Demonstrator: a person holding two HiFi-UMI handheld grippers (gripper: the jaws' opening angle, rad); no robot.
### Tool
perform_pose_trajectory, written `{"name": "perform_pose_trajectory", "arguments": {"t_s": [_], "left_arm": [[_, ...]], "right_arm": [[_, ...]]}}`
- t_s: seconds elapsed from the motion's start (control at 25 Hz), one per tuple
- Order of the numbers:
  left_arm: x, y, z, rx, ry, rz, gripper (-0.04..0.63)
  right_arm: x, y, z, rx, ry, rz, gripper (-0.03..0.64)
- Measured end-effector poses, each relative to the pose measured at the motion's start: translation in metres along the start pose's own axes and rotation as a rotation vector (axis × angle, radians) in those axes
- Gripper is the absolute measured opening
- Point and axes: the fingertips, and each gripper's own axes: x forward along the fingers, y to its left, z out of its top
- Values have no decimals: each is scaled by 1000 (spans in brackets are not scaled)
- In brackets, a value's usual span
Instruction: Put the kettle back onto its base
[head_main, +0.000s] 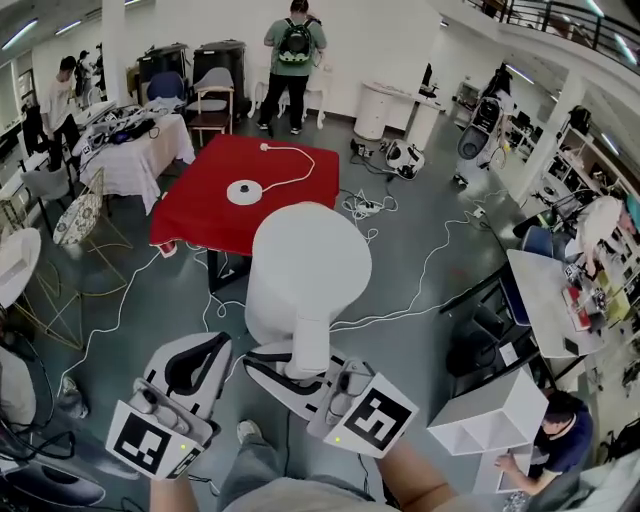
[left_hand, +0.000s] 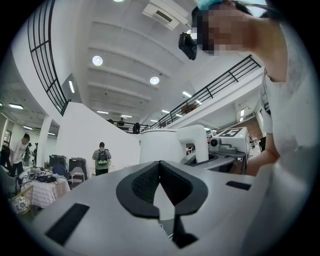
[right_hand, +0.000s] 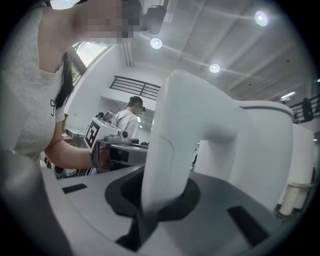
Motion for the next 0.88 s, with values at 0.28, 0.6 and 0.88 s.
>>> {"name": "perform_pose_trajectory", "arguments": {"t_s": [0.28, 0.6, 0.88], "left_arm": [[46, 84, -16, -8, -13, -50, 9], [94, 145, -35, -29, 6, -78, 9], [159, 176, -54, -24, 6, -23, 9]], "right_arm": [[63, -77, -16, -1, -10, -59, 28], [106, -144, -32, -1, -3, -66, 28], [110, -216, -59, 5, -24, -11, 28]]}}
